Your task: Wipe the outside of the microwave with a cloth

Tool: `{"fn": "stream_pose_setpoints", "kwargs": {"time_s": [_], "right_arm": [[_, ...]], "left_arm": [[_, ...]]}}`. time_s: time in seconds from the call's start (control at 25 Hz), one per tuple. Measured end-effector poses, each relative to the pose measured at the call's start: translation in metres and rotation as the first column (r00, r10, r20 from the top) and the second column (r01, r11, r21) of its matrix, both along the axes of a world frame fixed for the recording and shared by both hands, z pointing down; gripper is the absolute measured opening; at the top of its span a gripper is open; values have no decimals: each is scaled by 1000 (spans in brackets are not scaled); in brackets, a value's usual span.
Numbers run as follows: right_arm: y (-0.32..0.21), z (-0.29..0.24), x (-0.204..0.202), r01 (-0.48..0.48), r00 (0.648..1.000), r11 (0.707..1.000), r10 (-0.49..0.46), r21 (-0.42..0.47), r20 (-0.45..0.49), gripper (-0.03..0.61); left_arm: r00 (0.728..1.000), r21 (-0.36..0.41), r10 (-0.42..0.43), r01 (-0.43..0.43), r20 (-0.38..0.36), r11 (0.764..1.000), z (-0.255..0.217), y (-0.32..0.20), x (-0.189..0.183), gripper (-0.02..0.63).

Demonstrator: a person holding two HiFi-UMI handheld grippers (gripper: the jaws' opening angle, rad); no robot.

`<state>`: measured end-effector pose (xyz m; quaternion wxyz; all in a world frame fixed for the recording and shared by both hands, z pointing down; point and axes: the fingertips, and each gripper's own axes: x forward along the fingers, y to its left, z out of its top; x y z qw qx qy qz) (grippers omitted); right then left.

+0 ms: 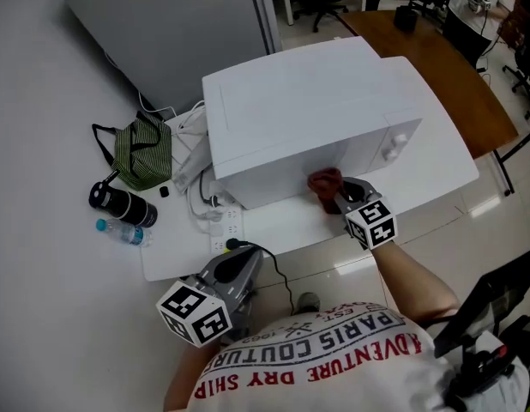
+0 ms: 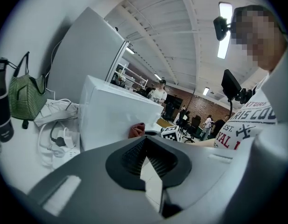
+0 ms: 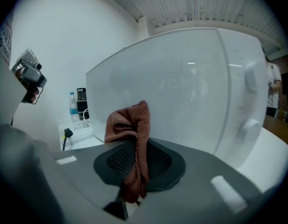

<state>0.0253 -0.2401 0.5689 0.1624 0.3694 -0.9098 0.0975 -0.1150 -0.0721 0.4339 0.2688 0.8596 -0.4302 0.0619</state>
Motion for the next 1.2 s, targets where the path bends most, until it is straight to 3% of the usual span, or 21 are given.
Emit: {"fn": "stream_pose_setpoints", "kwargs": {"time_s": [0.36, 0.56, 0.76, 0.92, 1.2], "right_arm": [[-31, -5, 103, -197, 980, 980, 197, -2, -28, 44], [-35, -9, 128, -259, 966, 965, 259, -23, -7, 44], [-14, -19, 119, -183, 983, 983, 183, -4, -15, 44], [17, -53, 96, -93, 993, 995, 91, 33, 76, 44], [71, -127, -9, 112, 960, 986, -139, 123, 243, 44]], "left_arm": [[991, 5, 132, -132, -4, 991, 0, -28, 45, 6], [987, 2, 160, -160, 0, 987, -4, -30, 57, 6], [989, -3, 146, -146, -5, 989, -5, -27, 57, 6], [992, 10, 123, -122, -16, 992, -4, -23, 55, 6], [998, 20, 53, -53, -18, 998, -6, 6, 32, 6]]}}
